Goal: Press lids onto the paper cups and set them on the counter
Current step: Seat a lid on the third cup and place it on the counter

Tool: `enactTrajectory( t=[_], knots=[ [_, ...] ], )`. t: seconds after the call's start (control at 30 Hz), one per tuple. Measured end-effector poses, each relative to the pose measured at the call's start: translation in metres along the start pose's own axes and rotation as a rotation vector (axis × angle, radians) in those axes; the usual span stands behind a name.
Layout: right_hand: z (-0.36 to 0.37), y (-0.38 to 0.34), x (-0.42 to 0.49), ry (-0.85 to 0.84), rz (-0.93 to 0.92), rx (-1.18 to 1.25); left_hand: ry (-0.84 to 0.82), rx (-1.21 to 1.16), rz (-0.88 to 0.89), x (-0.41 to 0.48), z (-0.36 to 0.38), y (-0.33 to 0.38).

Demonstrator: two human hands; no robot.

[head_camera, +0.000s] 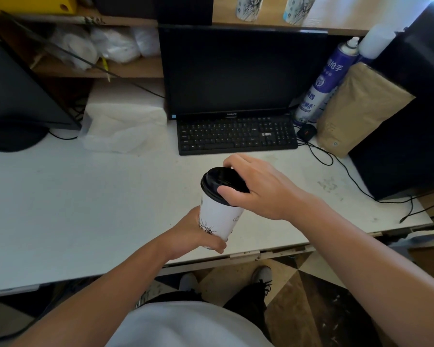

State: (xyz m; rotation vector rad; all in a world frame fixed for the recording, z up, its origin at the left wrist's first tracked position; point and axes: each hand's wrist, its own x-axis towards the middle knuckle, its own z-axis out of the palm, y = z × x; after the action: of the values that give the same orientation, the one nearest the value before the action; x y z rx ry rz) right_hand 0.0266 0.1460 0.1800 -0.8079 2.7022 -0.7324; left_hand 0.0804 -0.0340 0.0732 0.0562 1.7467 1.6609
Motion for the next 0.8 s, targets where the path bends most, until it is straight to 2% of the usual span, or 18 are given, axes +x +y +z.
enactTrajectory(
  t=[0.17,0.4,0.8],
  knots=[
    [-0.003,0.002,-0.004,-0.035,0.031,-0.017,0.056,0.036,0.021,0.004,-0.002,0.004],
    [-0.005,-0.005,-0.003,0.046,0.034,-0.209,0.114,0.128,0.061,0.011,-0.008,0.012],
    [0.006,-0.006,0.007,0.144,0.164,-0.252,0.401,0.232,0.151,0.024,-0.004,0.006]
  ],
)
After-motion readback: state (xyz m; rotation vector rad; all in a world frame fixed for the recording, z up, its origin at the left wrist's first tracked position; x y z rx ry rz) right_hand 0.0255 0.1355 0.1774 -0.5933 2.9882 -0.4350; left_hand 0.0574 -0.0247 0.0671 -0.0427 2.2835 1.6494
